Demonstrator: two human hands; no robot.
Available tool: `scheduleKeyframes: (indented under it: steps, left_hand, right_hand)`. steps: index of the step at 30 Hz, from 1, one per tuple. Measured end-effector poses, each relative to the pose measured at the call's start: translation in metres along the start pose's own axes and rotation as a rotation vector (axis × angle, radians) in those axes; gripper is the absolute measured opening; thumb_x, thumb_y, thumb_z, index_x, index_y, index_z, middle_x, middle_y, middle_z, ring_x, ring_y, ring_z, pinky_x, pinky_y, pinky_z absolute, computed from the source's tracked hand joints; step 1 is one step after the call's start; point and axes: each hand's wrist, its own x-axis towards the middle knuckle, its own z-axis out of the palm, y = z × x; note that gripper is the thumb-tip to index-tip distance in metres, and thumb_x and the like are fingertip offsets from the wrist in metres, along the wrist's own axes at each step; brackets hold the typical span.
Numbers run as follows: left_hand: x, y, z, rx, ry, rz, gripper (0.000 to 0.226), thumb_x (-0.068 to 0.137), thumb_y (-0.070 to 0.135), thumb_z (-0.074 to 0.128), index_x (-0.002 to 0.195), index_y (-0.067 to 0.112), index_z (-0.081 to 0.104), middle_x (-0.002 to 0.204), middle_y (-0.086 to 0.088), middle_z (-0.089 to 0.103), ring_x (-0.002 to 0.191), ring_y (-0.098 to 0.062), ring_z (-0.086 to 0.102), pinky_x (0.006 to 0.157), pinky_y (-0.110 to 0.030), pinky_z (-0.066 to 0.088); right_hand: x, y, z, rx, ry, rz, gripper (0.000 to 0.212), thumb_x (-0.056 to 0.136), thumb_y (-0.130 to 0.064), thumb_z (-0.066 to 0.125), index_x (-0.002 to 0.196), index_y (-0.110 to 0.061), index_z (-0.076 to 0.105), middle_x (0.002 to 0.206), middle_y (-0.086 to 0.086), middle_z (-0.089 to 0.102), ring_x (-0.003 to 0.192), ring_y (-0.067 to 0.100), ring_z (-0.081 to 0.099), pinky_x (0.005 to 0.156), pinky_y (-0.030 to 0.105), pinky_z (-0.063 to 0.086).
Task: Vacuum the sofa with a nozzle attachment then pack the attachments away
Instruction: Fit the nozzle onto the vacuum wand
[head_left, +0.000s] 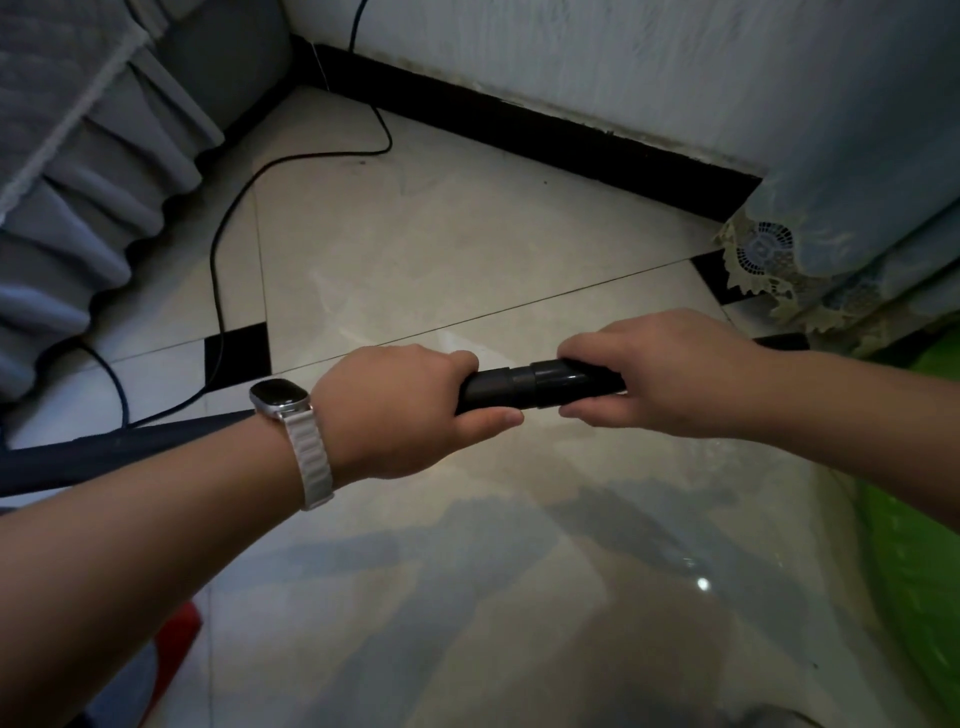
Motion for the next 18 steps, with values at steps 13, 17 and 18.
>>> scheduleKeyframes:
  steps: [13,17,18]
  left_hand:
    - [-0.011,0.012,0.009,0.203,0.128,0.099,0.059,0.078,0.08,0.013,0.086,0.027,0.036,0.062,0.008,0.045,0.046,-0.009,0.036,0.043,-0.028,0.021]
    - [-0.006,0.008,0.013,0.188,0.097,0.091,0.059,0.078,0.08,0.013,0.087,0.027,0.037,0.065,0.007,0.049,0.048,-0.01,0.039,0.044,-0.029,0.024]
    - [-0.004,0.007,0.014,0.19,0.083,0.088,0.059,0.078,0.081,0.014,0.087,0.027,0.037,0.065,0.007,0.048,0.049,-0.011,0.04,0.045,-0.03,0.024]
  right_hand:
    - [-0.002,-0.009,0.005,0.25,-0.192,0.047,0.033,0.087,-0.055,0.062,0.113,-0.035,0.059,0.074,-0.005,0.064,0.063,0.009,0.059,0.059,0.032,0.049]
    - [0.001,-0.007,0.009,0.225,-0.18,0.054,0.034,0.086,-0.056,0.063,0.113,-0.035,0.059,0.073,-0.006,0.062,0.063,0.008,0.058,0.059,0.032,0.049]
    - [0.003,-0.007,0.012,0.222,-0.178,0.059,0.035,0.086,-0.057,0.062,0.113,-0.035,0.058,0.074,-0.006,0.063,0.065,0.009,0.059,0.06,0.032,0.049]
